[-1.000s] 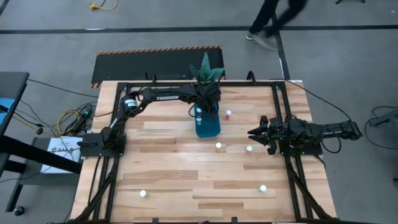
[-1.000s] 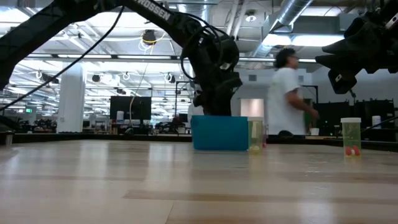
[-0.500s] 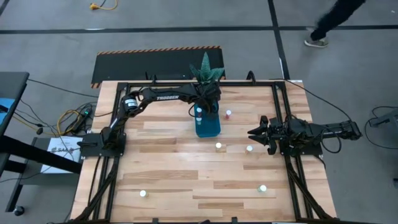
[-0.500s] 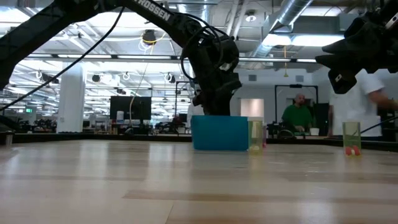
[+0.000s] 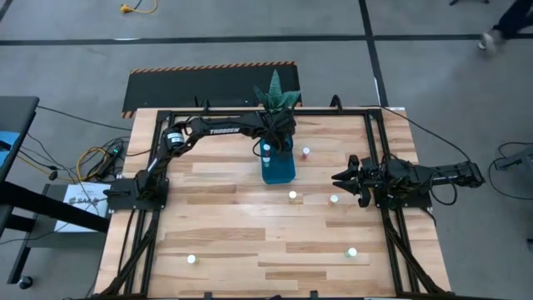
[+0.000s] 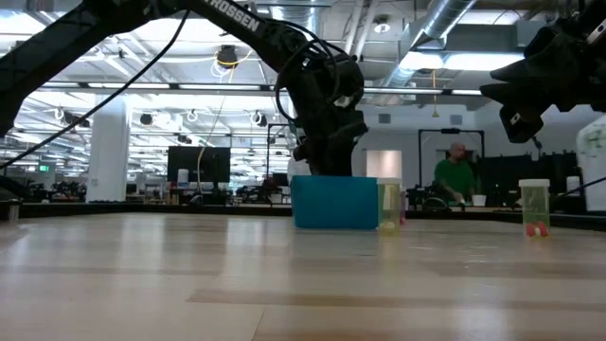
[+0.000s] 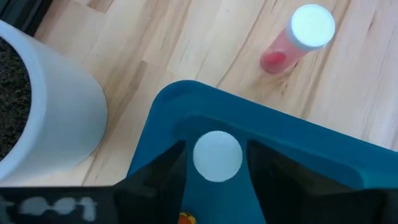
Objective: Pick and place pill bottles into a basket
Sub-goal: Put the left blue pill bottle into the blue container, then put the yellow pill bottle into the blue container
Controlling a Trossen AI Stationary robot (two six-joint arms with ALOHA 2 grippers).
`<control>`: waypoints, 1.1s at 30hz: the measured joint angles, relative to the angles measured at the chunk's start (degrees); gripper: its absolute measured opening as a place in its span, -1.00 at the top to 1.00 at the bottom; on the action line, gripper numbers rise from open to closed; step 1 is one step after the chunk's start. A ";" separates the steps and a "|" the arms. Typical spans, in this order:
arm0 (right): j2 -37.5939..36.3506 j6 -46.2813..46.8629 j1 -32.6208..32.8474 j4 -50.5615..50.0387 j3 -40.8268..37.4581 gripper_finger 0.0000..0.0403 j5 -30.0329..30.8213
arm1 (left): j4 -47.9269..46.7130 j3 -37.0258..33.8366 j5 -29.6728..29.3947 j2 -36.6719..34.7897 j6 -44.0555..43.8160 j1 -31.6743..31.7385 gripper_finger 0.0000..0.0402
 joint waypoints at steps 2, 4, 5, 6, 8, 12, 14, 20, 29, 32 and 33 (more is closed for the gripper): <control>-0.02 0.00 -0.01 0.02 0.00 0.46 0.01 | -1.55 1.41 0.09 -0.32 0.41 0.02 0.22; -0.01 0.00 0.00 0.02 0.00 0.46 0.01 | -3.48 3.62 0.09 -1.54 1.06 -0.16 0.22; -0.02 0.00 -0.01 0.01 0.00 0.46 0.02 | -4.40 5.04 0.08 -2.35 1.57 -0.27 0.22; 0.00 0.00 0.01 0.02 0.00 0.46 0.02 | -5.18 6.58 0.03 -3.23 1.91 -0.44 0.22; -0.02 0.00 0.01 0.01 0.00 0.46 0.00 | -6.90 9.52 0.03 -5.14 2.40 -1.02 0.22; -0.01 0.00 0.00 0.01 0.00 0.46 0.00 | -12.68 12.93 1.79 -10.70 3.79 -3.22 0.23; 0.00 0.00 0.02 0.02 0.00 0.46 0.00 | -15.74 13.01 3.39 -14.43 5.02 -4.70 0.23; 0.00 0.00 0.01 0.02 0.00 0.46 0.00 | -25.46 12.99 3.17 -25.92 6.22 -9.94 0.23; 0.00 0.00 -0.01 0.02 0.00 0.46 -0.02 | -35.97 1.46 1.53 -43.31 -2.00 -26.29 0.17; -0.02 0.00 -0.01 0.02 0.00 0.46 0.00 | -32.23 -9.42 -2.63 -51.32 -7.78 -34.91 0.16; -0.01 0.00 -0.01 0.02 0.00 0.46 0.00 | -30.54 -13.41 -3.91 -54.21 -10.20 -37.91 0.15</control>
